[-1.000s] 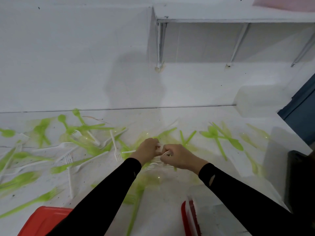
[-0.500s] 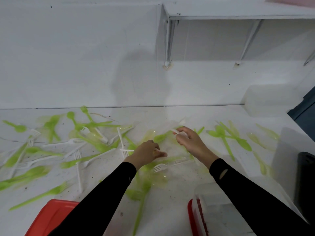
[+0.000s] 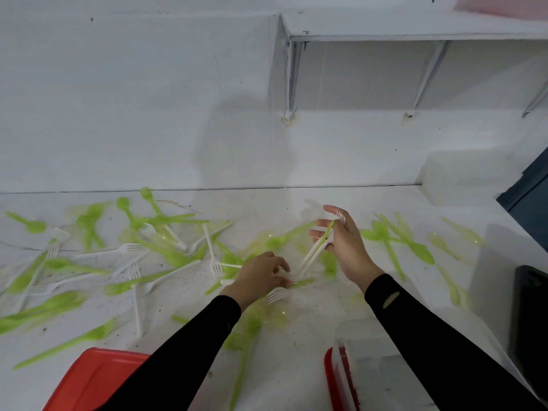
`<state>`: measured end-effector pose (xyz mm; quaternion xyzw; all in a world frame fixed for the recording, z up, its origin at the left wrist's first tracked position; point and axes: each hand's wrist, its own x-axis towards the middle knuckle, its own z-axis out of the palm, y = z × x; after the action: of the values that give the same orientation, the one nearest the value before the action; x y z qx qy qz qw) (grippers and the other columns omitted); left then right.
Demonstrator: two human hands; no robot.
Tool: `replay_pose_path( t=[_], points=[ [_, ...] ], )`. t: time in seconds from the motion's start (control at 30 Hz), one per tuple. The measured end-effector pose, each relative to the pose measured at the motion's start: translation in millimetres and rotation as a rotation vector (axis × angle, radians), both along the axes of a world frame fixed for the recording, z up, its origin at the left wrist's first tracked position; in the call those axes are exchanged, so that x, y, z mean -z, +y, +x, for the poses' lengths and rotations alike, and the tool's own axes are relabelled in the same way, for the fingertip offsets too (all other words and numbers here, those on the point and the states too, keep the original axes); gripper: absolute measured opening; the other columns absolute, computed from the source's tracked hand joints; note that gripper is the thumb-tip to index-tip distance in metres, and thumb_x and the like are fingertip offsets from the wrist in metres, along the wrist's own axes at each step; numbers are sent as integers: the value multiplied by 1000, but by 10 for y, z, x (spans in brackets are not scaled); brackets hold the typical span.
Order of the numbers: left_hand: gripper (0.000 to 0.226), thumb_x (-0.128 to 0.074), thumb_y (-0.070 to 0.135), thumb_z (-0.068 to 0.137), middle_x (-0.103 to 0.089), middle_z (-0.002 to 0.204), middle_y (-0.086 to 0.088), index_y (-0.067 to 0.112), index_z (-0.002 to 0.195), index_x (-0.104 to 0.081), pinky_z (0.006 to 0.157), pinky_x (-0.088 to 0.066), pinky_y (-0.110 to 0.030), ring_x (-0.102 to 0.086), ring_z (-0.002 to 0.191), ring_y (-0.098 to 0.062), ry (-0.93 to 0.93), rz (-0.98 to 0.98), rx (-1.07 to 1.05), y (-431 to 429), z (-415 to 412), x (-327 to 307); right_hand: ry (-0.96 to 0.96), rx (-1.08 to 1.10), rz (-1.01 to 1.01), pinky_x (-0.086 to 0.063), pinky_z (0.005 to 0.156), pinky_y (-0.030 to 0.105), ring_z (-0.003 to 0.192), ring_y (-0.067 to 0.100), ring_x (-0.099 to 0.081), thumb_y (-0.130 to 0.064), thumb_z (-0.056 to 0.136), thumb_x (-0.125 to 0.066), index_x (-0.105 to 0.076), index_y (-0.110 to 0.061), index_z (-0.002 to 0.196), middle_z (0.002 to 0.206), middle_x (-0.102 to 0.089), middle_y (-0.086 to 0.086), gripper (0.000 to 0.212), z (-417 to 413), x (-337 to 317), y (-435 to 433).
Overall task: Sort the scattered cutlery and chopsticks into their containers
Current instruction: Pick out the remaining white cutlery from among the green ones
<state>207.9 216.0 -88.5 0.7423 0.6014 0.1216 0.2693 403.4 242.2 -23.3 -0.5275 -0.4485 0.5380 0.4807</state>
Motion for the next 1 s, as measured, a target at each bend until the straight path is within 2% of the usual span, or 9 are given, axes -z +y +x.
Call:
replay_pose_path(
  t=[0.13,0.23,0.4,0.5,0.63,0.73,0.8,0.9,1.0],
  points=[
    [25,-65,9,90,-55,97,-7,8,115,-69,73,-33,-17,-58,88,-25,-60,107,45,10,-34,-27,-70,75,180,-46,65,21,64,16,-59,-6,100,-33,-63,-24,110,86,-58,3,36,8,-82,-36],
    [24,-55,-2,89,-55,96,-14,-1,109,-68,74,-34,-19,-58,85,-29,-129,241,-8,66,-173,-63,-121,0,282,-48,62,26,57,16,-49,-6,102,-39,-66,-19,107,74,-50,6,30,8,-71,-63],
    [39,-37,-11,89,-67,88,3,10,114,-57,67,-52,-19,-64,66,-5,-410,204,-218,47,-429,-354,-173,-245,323,-56,65,33,59,23,-61,-27,102,-51,-66,-26,124,79,-61,19,27,-90,-61,-183],
    [12,-57,7,95,-67,74,5,18,93,-61,55,-52,-22,-59,55,-6,-492,172,-381,2,-558,-490,-274,-326,356,-54,75,29,73,21,-72,-29,104,-45,-58,-34,132,92,-69,8,32,-119,-38,-222],
    [35,-74,34,85,-48,55,8,19,66,-49,51,-36,-14,-45,50,-3,-340,223,-463,-90,-642,-490,-276,-348,391,-46,87,14,97,10,-71,-31,106,-33,-33,-48,147,121,-65,-4,44,-146,-16,-209],
    [39,-74,41,84,-44,58,7,19,67,-47,52,-34,-16,-42,54,-5,-308,150,-397,-147,-559,-418,-270,-366,379,-40,103,24,113,5,-64,-38,106,-29,-23,-62,144,135,-58,-5,45,-143,13,-173],
    [35,-73,44,84,-48,60,8,21,68,-52,53,-34,-17,-45,56,-6,-285,93,-320,-159,-469,-385,-235,-320,397,-40,104,27,111,9,-66,-37,106,-30,-27,-58,144,127,-62,-1,44,-138,13,-154],
    [20,-68,35,90,-63,66,10,23,74,-64,62,-44,-21,-55,61,0,-300,23,-238,-154,-407,-341,-141,-176,400,-44,88,15,79,17,-69,-26,108,-32,-36,-45,144,83,-60,9,41,-96,-10,-113],
    [14,-66,19,92,-68,75,9,24,79,-69,70,-48,-28,-59,68,1,-251,28,-234,-141,-438,-255,-168,-235,370,-50,75,22,57,11,-55,-25,104,-45,-49,-41,138,69,-51,-9,37,-87,17,-139]
  ],
)
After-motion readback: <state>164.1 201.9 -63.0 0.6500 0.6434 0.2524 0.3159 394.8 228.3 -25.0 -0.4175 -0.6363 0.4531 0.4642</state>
